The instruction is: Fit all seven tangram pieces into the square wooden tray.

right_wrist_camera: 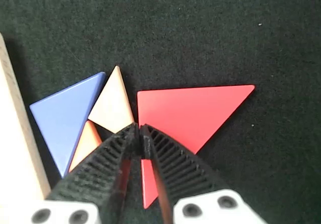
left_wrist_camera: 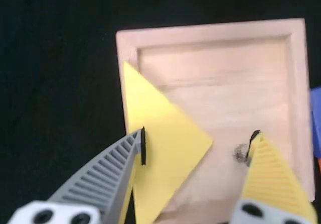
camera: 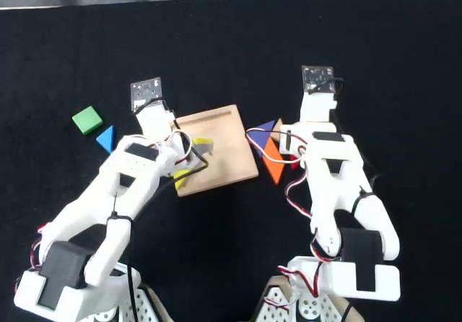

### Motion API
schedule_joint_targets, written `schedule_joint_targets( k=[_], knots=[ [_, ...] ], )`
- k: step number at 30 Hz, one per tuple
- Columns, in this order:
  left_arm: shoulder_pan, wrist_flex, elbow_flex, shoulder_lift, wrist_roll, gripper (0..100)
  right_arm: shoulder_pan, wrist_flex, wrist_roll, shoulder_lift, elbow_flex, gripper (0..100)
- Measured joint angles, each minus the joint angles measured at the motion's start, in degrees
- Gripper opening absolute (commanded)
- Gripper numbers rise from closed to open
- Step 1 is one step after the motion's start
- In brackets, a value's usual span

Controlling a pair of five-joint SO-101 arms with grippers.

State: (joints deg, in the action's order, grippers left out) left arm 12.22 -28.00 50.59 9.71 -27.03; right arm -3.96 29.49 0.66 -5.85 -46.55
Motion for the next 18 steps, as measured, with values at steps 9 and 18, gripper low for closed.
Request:
schedule_joint_targets(
  k=[9, 18],
  knots=[
    [0.1, 2.3, 0.0, -0.9, 0.0, 34, 0.0, 0.0, 0.0, 0.0, 0.0, 1.3],
    [2.1, 1.7, 0.0, -0.5, 0.0, 34, 0.0, 0.0, 0.0, 0.0, 0.0, 1.3]
  ],
)
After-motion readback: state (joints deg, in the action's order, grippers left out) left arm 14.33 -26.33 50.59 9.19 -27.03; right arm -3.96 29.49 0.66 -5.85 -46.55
